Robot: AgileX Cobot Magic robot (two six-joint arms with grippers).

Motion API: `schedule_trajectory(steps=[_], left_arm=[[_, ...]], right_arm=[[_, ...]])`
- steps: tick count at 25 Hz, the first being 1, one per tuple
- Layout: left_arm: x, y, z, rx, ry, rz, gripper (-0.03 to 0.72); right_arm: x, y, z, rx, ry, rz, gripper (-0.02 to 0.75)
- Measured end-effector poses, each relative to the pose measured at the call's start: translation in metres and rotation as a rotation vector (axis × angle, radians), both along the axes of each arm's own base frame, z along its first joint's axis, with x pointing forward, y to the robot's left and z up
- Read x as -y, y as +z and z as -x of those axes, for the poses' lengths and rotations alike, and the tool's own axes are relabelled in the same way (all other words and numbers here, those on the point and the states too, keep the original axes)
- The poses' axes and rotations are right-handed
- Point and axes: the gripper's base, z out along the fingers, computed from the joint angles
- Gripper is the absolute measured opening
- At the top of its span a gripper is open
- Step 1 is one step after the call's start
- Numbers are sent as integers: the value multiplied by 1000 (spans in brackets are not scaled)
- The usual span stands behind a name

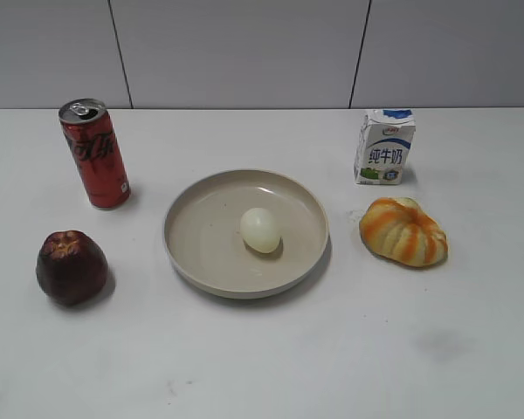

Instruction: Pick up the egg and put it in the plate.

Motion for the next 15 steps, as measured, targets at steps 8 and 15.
schedule_trajectory(steps=[8,15], left_arm=[[0,0,0,0,0,0,230],[0,0,0,0,0,0,230]], right_arm=[[10,5,66,204,-1,-33,594],[17,18,108,446,1,-71,593]])
